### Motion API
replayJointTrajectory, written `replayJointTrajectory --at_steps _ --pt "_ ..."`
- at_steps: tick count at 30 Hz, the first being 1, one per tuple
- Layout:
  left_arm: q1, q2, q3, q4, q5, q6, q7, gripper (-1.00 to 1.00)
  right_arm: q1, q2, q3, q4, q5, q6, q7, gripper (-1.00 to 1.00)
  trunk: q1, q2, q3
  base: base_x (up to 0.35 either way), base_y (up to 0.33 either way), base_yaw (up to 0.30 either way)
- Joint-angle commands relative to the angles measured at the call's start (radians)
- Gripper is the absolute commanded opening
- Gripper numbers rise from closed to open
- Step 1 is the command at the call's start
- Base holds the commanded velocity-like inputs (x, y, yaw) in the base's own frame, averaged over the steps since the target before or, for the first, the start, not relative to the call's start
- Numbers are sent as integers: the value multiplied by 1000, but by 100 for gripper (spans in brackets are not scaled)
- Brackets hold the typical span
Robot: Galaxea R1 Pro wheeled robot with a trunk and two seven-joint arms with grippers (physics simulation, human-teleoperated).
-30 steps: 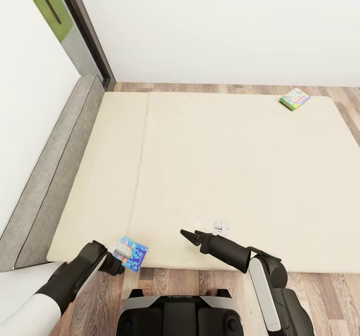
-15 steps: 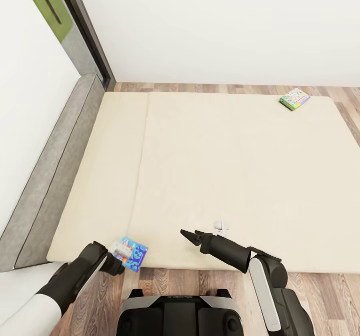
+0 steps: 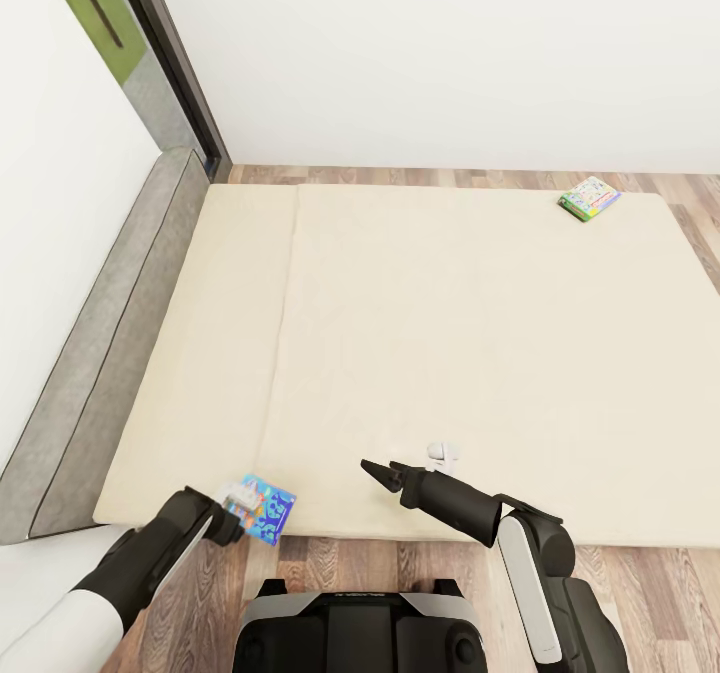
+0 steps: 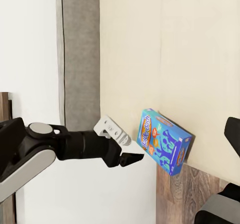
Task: Put all the toys in the child's room - the three board games (two on the bed and one on the table), the two jigsaw puzzles on the table, and the tennis ball on the table - inside the toy box on the table in the child's room.
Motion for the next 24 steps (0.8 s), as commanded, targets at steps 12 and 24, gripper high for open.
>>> replayJointTrajectory --at_steps 12,24 --pt "-1 -11 -2 53 -3 -31 4 100 0 1 -2 0 0 6 4 100 0 -1 -1 0 0 0" --pt "-2 -34 -2 125 -15 -81 6 100 0 1 -4 -1 0 6 4 100 0 -1 -1 0 0 0"
